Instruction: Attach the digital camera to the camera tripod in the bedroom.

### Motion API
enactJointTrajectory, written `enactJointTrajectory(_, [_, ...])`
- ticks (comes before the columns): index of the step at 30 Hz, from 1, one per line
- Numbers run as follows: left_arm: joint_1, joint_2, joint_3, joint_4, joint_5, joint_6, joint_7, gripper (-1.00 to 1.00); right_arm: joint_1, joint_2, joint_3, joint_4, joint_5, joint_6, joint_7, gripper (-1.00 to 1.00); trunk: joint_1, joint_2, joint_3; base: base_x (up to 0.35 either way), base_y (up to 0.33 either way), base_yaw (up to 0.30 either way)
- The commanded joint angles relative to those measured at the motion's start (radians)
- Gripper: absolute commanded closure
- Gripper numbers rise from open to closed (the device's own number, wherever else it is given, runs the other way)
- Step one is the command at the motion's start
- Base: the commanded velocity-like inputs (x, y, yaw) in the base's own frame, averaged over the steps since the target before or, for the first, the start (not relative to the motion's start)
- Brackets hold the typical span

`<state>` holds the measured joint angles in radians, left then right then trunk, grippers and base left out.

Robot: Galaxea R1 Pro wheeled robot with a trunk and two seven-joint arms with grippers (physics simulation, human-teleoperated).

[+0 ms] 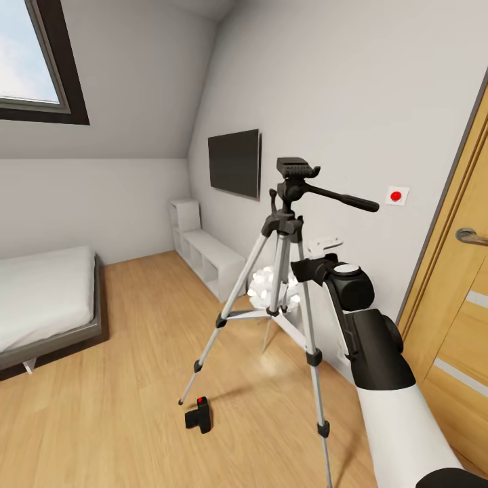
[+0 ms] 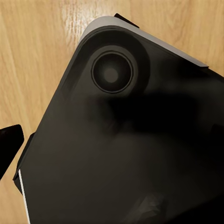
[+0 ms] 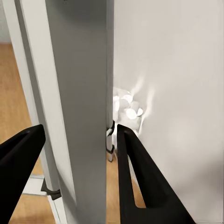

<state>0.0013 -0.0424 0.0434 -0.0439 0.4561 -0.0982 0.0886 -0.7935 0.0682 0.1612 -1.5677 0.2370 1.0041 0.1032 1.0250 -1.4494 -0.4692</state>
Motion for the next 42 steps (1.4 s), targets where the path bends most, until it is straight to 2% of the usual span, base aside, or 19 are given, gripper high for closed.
enactJointTrajectory(1, [0.000,0.000,0.004,-0.002,-0.002,-0.002,0.003,-1.00,-0.001,0.000,0.000,-0.002,0.017,0.005,0.010,1.00,0.000,-0.001,-0.001,0.000,0.000,0.000])
enactJointTrajectory(14, [0.000,-0.001,0.005,-0.001,-0.002,-0.002,0.003,-1.00,-0.001,0.001,0.037,-0.002,0.018,0.008,0.009,1.00,0.000,-0.001,-0.001,0.000,0.067,0.000])
enactJointTrajectory(42, [0.000,0.001,0.005,-0.001,0.003,-0.002,0.003,-1.00,-0.001,0.002,0.046,-0.002,0.018,0.008,0.010,1.00,0.000,-0.001,-0.001,0.000,0.316,0.000])
